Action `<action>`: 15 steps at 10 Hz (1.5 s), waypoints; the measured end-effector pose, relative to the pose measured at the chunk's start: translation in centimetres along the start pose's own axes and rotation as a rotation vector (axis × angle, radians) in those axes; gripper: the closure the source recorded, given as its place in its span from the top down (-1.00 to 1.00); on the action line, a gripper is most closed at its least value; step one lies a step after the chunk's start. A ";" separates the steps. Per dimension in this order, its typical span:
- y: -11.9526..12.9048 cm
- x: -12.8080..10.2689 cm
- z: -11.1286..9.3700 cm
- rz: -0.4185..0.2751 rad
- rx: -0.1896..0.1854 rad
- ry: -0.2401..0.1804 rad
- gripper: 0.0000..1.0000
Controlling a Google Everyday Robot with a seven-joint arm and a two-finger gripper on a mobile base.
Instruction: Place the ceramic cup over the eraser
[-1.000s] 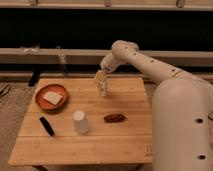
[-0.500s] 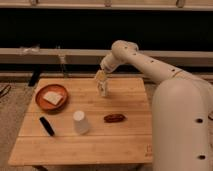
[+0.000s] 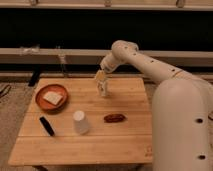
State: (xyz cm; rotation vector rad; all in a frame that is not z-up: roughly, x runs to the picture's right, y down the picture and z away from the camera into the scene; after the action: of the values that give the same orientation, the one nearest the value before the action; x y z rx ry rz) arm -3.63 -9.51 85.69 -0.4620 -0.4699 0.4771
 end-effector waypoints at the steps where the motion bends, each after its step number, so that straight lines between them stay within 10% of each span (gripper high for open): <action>1: 0.0 0.0 0.0 0.000 0.000 0.000 0.60; 15: 0.0 -0.7 -0.6 -0.036 -0.011 0.010 0.60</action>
State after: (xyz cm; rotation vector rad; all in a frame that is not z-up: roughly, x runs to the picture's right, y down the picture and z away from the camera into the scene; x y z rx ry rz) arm -3.89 -10.10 84.96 -0.4651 -0.4712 0.4374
